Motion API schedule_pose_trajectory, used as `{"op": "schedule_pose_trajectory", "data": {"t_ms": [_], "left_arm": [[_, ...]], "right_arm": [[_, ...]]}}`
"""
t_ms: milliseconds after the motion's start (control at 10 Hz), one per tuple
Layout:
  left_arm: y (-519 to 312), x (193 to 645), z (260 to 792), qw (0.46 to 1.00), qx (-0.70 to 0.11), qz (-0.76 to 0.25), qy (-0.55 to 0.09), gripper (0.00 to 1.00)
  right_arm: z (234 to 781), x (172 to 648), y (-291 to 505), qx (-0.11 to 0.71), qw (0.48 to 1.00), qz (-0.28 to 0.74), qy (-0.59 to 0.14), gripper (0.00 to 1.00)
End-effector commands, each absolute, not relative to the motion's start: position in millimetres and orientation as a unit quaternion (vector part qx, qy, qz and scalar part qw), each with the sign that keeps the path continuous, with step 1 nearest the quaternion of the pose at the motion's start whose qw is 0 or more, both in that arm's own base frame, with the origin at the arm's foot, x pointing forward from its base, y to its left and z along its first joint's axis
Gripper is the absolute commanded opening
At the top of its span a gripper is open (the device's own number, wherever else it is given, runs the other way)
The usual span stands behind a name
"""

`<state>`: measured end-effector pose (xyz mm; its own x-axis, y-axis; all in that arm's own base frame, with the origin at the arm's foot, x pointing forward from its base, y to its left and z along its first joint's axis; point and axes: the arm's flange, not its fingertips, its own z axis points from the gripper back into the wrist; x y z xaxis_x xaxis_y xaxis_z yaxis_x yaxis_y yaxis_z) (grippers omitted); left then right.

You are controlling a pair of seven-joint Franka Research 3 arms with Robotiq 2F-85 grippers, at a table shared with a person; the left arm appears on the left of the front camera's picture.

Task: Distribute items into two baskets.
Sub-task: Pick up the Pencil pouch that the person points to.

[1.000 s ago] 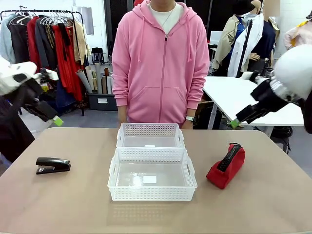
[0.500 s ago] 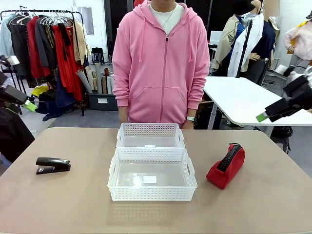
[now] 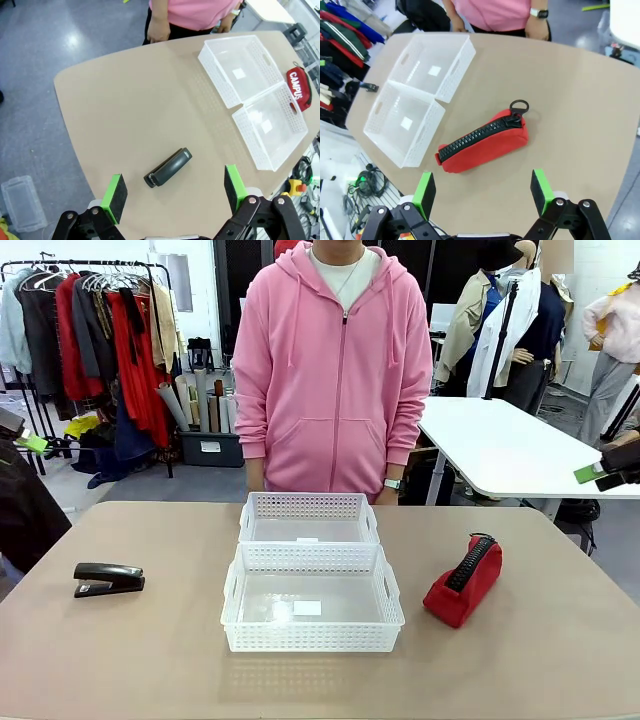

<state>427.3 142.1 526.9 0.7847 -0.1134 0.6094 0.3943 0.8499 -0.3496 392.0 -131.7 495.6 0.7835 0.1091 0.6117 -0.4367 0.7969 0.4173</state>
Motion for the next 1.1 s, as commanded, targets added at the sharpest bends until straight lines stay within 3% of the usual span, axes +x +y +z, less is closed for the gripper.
{"op": "schedule_pose_trajectory", "data": {"t_ms": [0, 1000], "left_arm": [[145.9, 429.8, 525.6, 0.902, -0.254, -0.159, -0.311, 1.00], [140.9, 427.3, 525.4, 0.910, -0.241, -0.154, -0.299, 1.00]], "right_arm": [[492.4, 393.9, -139.0, 0.299, 0.891, 0.155, -0.304, 1.00], [492.2, 386.1, -145.2, 0.296, 0.898, 0.130, -0.297, 1.00]]}}
